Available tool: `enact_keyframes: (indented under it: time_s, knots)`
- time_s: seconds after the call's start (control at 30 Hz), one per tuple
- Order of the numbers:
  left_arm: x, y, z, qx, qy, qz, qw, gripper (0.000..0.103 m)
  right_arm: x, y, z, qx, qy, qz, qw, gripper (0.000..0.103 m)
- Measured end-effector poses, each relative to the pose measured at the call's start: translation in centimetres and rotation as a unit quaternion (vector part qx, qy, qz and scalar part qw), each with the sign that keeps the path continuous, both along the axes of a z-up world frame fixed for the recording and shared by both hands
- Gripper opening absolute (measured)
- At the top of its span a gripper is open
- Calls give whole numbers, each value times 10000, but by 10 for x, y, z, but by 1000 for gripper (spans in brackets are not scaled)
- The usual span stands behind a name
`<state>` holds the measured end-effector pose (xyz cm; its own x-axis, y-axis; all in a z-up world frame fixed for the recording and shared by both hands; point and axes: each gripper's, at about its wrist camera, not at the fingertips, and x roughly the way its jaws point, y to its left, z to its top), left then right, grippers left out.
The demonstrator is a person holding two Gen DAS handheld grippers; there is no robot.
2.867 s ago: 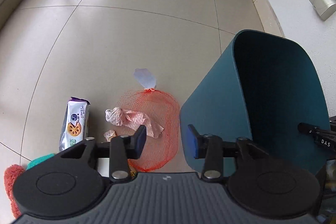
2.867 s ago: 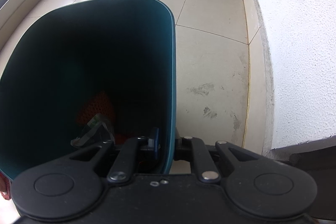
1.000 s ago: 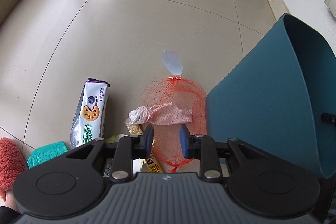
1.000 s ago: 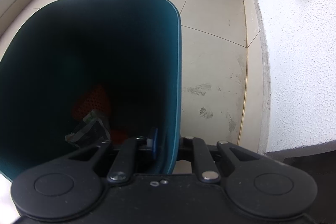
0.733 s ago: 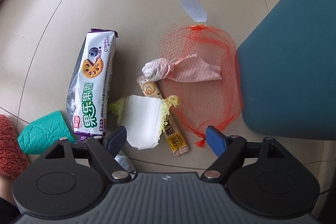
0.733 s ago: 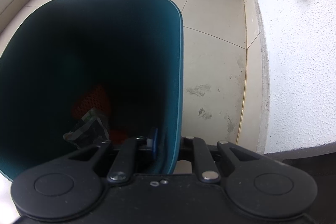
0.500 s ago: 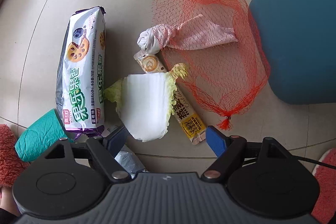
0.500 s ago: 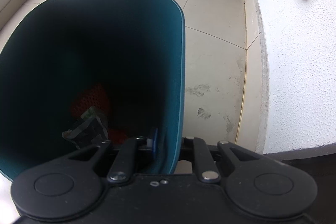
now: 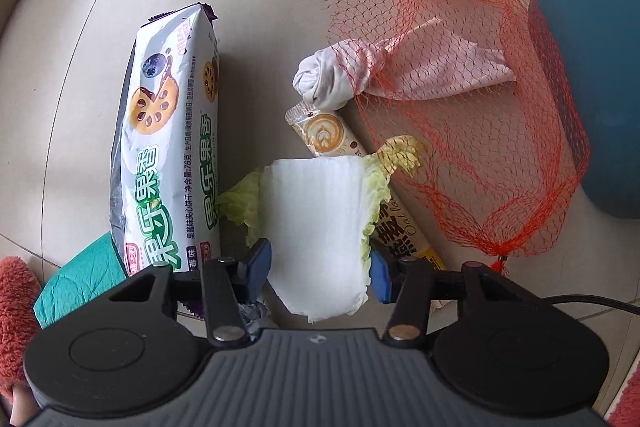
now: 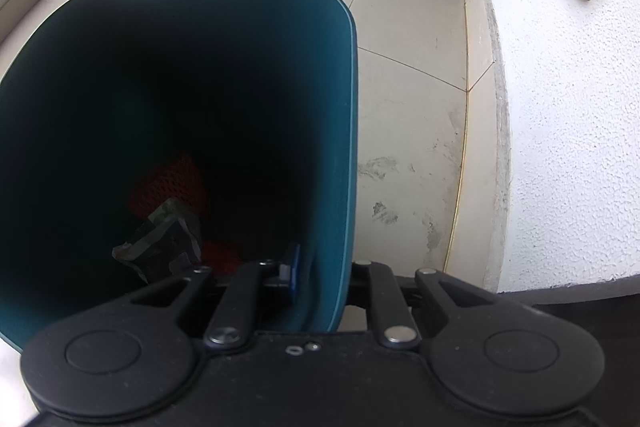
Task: Collect trash
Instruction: 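Grasp the pale green cabbage leaf with the left gripper, then carry the cabbage leaf into the wastebasket and open the left gripper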
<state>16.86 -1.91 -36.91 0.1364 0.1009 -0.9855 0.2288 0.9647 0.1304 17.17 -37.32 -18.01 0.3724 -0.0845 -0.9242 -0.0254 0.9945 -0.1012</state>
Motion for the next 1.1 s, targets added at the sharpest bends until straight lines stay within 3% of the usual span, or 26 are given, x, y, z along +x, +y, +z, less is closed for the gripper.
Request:
enact_keyframes:
  time_s: [0.07,0.1,0.17,0.4,0.63,0.93,1.1]
  knots:
    - [2,-10,1,-12,-54,-64,10000,26,0,0,0,5,-6,-4,10000,15]
    - [1,-13,5,-36,-99,-97,9999,13,0,0,-1,6,-11,-1,10000,15]
    - [1,-18,15,102,-224,-130,9996,8,-2,0,-1,2,-23,7,10000,15]
    - [8,7,59,-228,-340,530,9978,5,-5,-8,0,154,-75,-60,9998,13]
    - [13,30,124,-991,-484,1222,9864,5,-7,-20,0,288,-100,-148,9994,13]
    - [0,0,226,-1679,-1138,820,9758,5,-6,-39,2,468,-101,-240,9986,13]
    - [-1,-18,278,-2137,-1447,653,9639,5,-6,-47,3,543,-108,-262,9981,13]
